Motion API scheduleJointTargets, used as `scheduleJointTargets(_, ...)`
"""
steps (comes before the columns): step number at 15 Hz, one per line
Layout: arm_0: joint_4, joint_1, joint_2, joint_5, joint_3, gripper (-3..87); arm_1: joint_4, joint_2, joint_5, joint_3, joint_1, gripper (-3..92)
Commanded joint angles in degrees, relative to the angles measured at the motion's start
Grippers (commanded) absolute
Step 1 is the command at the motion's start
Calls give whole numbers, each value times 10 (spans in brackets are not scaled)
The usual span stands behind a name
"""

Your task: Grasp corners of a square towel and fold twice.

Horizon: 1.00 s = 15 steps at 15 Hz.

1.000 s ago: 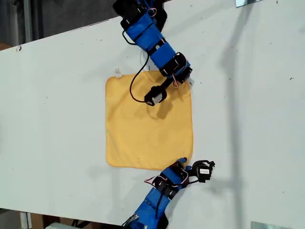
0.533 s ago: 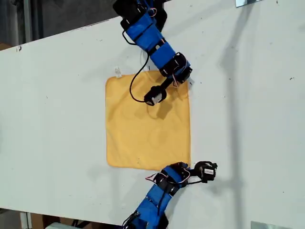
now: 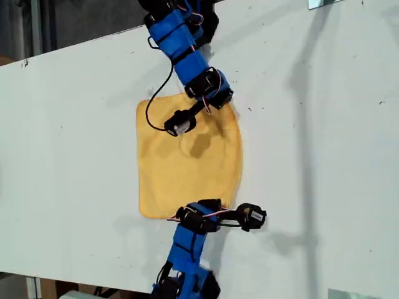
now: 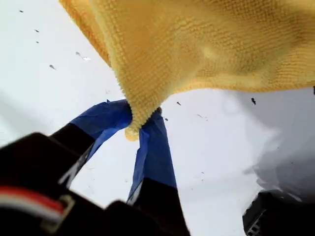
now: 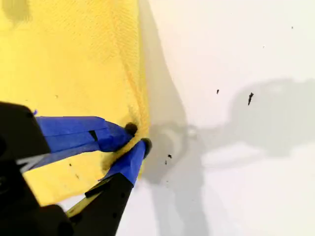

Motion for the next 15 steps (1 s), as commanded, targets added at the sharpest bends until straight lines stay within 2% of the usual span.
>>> scheduleJointTargets(1, 4, -37, 69, 64, -33, -17, 4, 71, -38, -40, 33, -1)
scheduleJointTargets(3, -18, -66, 131, 133, -30, -17, 33, 103, -54, -48, 83, -1)
scheduleJointTargets(6, -12, -164, 214, 252, -7, -17, 35, 178, -142, -73, 193, -1)
scheduleJointTargets(9, -64, -322, 342, 382, 100, -17, 40, 226, -261, -122, 358, -1)
scheduleJointTargets(12, -80, -500, 355, 526, 101, -17, 26, 216, -342, -176, 514, -1)
scheduleJointTargets(15, -147, -653, 318, 607, 102, -17, -28, 186, -388, -197, 671, -1)
